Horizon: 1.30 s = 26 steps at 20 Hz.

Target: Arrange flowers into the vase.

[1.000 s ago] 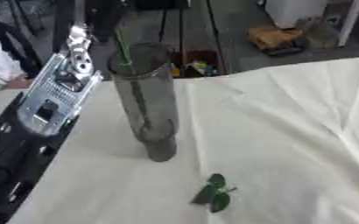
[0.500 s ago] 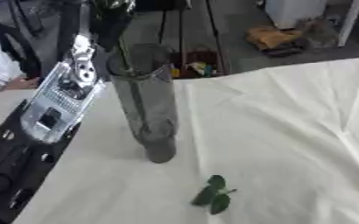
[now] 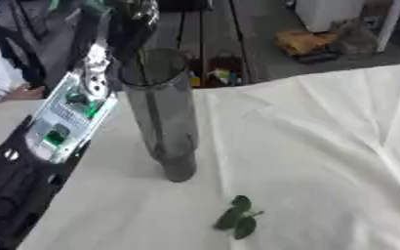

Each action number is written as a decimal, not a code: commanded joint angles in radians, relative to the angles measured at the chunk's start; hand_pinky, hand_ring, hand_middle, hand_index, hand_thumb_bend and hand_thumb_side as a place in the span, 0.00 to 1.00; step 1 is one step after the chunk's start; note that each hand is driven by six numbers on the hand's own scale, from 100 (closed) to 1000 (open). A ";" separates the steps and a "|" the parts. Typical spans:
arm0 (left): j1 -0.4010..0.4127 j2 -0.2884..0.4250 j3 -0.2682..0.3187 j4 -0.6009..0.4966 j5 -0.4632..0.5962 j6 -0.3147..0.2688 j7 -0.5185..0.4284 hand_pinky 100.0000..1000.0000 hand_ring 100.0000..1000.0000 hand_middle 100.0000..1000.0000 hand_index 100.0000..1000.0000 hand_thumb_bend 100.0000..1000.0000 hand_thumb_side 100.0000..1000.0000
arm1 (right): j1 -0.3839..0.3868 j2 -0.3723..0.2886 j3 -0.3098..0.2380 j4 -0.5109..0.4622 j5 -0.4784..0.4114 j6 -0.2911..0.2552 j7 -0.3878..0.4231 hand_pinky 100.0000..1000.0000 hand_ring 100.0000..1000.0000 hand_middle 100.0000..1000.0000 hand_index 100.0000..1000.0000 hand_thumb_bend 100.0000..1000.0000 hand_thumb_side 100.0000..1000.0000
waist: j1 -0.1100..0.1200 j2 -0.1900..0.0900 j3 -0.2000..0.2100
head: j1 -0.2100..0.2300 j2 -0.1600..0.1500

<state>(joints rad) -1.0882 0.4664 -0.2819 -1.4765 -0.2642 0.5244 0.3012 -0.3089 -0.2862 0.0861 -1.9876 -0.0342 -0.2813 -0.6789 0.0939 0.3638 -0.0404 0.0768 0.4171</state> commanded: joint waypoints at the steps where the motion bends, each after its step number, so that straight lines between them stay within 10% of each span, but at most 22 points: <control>1: -0.010 0.020 0.014 -0.023 -0.008 -0.006 0.005 0.62 0.63 0.60 0.68 0.00 0.83 | -0.012 -0.007 -0.008 -0.012 -0.002 0.000 -0.004 0.65 0.69 0.45 0.75 0.00 1.00 | -0.005 -0.017 0.000 | 0.000 -0.015; 26: 0.024 0.016 -0.011 -0.040 0.004 -0.111 0.190 0.62 0.63 0.61 0.69 0.00 0.88 | -0.019 -0.005 -0.007 -0.012 -0.004 0.003 -0.004 0.66 0.69 0.45 0.75 0.00 1.00 | -0.011 -0.005 0.002 | -0.007 -0.030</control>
<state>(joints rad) -1.0496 0.4662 -0.2966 -1.5012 -0.2625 0.4185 0.4825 -0.3168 -0.2859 0.0861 -1.9876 -0.0366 -0.2777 -0.6824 0.0880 0.3768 -0.0395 0.0701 0.4018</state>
